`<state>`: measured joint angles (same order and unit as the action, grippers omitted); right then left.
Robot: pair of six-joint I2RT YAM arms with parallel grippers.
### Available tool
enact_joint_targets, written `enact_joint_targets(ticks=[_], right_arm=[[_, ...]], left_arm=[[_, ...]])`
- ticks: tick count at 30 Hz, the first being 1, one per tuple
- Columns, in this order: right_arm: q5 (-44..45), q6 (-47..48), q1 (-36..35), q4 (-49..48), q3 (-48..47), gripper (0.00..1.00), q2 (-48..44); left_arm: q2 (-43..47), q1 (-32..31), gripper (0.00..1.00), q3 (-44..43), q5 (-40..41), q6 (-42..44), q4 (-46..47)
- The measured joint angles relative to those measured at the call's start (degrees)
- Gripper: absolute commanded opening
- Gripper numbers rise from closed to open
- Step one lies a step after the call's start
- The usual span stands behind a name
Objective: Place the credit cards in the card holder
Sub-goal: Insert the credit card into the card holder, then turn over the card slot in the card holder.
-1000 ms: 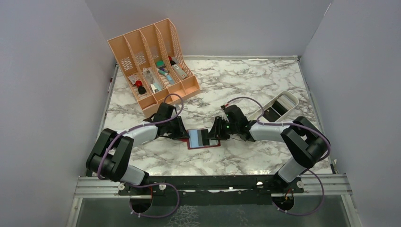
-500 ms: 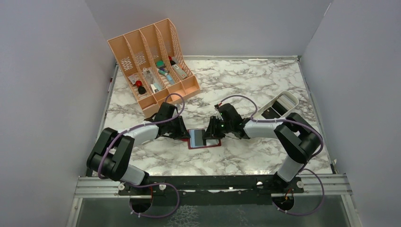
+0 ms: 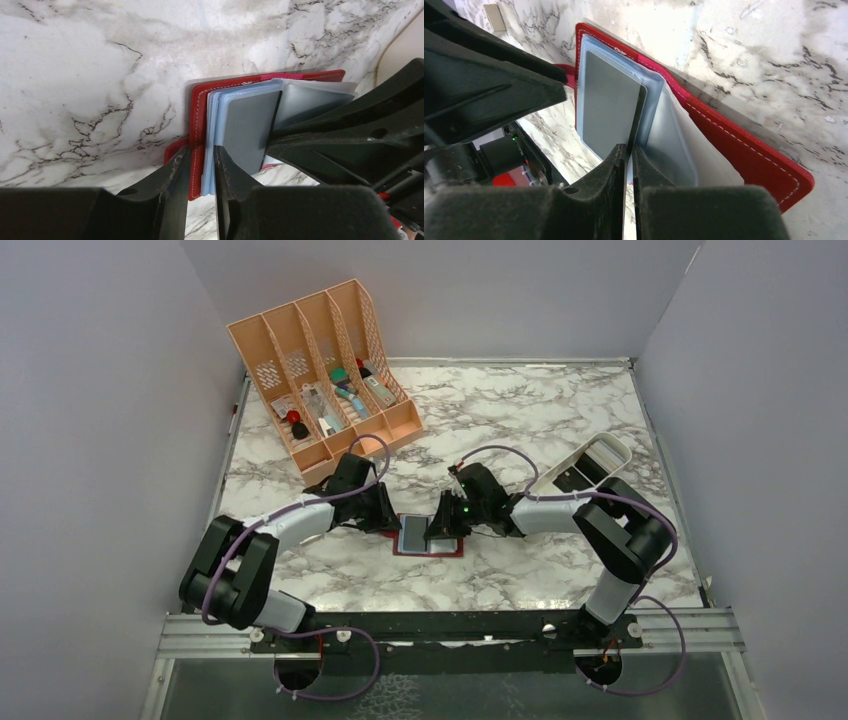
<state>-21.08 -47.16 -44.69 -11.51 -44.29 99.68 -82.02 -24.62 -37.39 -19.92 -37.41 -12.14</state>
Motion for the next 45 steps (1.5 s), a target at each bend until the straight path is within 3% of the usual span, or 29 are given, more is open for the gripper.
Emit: enact_joint_targets(ticks=[13, 32, 45], right_arm=[[0.5, -1.2, 0.0, -2.9, 2.4, 0.1, 0.0], [0.7, -1.9, 0.0, -5.2, 3.5, 0.1, 0.0], [1.6, 0.2, 0.0, -3.3, 3.5, 0.27, -2.1]], left_arm=[[3.3, -1.0, 0.42, 1.2, -4.2, -1.7, 4.2], [2.0, -1.0, 0.43, 3.5, -8.1, -3.1, 10.9], [2.0, -4.8, 0.43, 3.3, -10.8, -5.5, 14.2]])
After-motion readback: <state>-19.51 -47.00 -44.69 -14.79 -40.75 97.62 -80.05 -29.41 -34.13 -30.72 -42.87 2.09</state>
